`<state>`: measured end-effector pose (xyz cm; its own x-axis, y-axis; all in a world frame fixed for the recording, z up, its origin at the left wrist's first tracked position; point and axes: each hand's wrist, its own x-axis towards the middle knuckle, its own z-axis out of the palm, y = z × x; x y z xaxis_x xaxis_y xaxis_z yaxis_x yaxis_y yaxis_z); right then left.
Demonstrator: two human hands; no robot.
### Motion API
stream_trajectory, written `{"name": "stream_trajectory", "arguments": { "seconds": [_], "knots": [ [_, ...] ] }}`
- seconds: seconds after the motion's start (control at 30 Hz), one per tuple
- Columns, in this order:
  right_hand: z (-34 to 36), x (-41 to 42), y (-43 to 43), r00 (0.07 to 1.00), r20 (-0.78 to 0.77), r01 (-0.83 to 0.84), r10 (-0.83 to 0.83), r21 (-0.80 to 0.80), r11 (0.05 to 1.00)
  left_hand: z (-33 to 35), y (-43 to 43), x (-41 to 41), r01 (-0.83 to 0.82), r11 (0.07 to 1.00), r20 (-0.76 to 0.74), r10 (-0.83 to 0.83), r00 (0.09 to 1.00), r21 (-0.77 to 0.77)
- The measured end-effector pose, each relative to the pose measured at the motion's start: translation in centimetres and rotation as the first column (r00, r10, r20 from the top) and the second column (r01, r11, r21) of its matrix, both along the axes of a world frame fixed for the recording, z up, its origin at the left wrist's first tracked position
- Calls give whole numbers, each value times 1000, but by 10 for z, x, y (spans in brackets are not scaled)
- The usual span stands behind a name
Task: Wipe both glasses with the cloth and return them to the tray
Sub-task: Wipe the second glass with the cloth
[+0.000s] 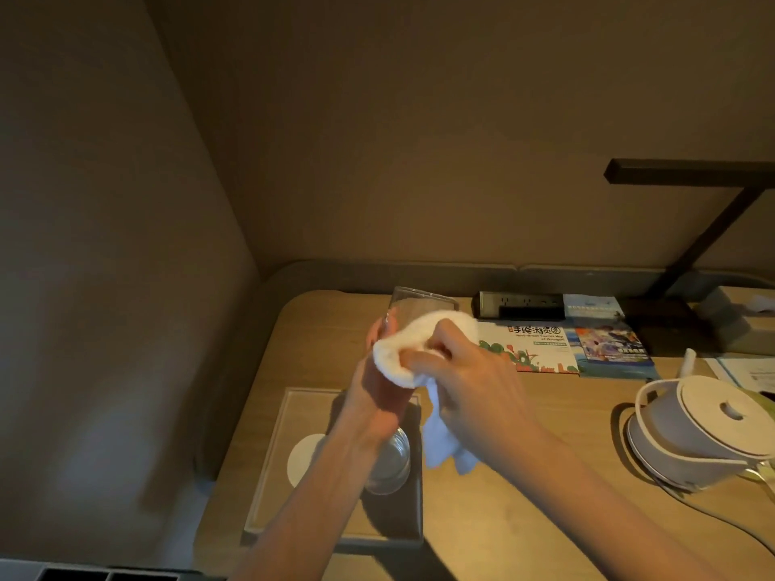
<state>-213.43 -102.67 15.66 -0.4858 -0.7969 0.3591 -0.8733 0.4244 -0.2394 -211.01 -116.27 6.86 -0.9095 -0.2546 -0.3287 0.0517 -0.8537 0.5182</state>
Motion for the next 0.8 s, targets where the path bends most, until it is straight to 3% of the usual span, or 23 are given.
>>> {"name": "stream_trajectory", "arguments": {
  "seconds": [0.17,0.33,0.4,0.47,0.53,0.67,0.73,0.8],
  "knots": [
    [9,-34,-12,976,73,214,-204,-174,961,-9,4,-4,-54,998,-60,54,997,14],
    [-5,3,0,997,-77,-10,13,49,999,-2,7,-1,28,997,-66,-23,998,68],
    [-2,-7,-4,998,-68,8,-6,29,1000,-2,2,0,21,996,-53,-17,998,85],
    [9,-25,-15,990,-13,140,-142,-112,984,-4,-2,-4,-53,998,-20,54,998,28],
    [18,-31,-19,984,-3,175,-178,-177,969,-1,-1,-7,-66,998,-4,66,998,3],
    [-5,0,-6,996,-93,3,-1,23,1000,4,-4,-1,-32,997,64,36,997,-68],
    [-11,-9,-1,999,24,46,-45,-42,998,12,-5,2,9,1000,23,-9,1000,-17],
    [-10,-31,2,962,210,227,-176,-251,941,15,-7,5,15,999,-25,-14,1000,46]
  ]
}}
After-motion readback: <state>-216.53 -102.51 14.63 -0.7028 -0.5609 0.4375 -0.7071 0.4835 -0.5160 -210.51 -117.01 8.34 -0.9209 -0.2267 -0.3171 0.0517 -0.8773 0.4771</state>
